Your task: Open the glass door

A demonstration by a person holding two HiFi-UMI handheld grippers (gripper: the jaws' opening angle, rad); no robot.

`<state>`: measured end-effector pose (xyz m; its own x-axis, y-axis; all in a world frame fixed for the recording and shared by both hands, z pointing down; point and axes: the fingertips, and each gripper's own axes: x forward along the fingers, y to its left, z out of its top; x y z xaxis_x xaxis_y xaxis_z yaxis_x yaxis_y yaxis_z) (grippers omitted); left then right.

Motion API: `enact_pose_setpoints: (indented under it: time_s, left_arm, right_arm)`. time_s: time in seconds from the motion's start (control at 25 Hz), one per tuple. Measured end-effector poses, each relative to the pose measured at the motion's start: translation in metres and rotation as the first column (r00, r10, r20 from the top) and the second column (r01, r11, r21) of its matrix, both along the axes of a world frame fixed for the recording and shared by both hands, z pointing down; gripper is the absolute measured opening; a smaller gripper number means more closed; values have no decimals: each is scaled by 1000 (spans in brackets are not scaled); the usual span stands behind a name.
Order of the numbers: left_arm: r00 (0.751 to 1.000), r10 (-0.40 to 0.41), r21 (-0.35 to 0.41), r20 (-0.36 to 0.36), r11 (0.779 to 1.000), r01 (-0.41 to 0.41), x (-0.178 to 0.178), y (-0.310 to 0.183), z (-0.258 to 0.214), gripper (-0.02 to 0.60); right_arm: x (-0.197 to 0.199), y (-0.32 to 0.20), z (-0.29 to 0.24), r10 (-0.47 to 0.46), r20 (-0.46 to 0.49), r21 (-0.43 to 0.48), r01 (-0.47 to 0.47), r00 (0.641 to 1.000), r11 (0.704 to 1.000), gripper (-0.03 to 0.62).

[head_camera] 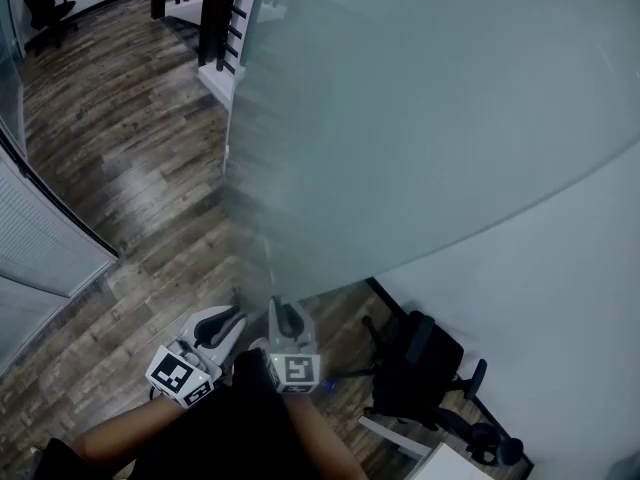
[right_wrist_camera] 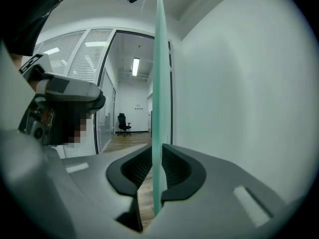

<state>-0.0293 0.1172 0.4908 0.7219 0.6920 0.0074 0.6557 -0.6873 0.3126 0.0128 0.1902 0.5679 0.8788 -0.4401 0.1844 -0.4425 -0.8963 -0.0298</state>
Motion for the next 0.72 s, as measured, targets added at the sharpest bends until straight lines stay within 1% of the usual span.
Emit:
enact_pose_setpoints:
  time_s: [0.08, 0.2, 0.4, 0.6, 0.72]
  left_arm:
    - [1000, -3, -2, 10, 1000, 3, 1, 5, 4, 58]
    - [1000, -27, 14, -8, 1000, 27, 4, 12, 7, 1]
    - [999, -19, 41, -36, 999, 20, 16, 33, 7, 0]
    - [1000, -8, 40, -12, 999, 9, 38, 50, 15, 0]
    - [1000, 0, 34, -18, 999, 1, 51, 64, 13, 0]
  right_arm:
    - [3, 12, 2, 2, 2, -2, -2, 1000, 1000, 58]
    - [6, 28, 7, 9, -5, -2, -9, 1000, 1000, 57]
    - [11, 56, 5, 50, -19, 10, -50, 999, 999, 51]
    - [22, 79, 7, 50, -28, -7, -50, 998, 999, 49]
    - [28, 97, 8, 46, -35, -23, -46, 998, 999, 49]
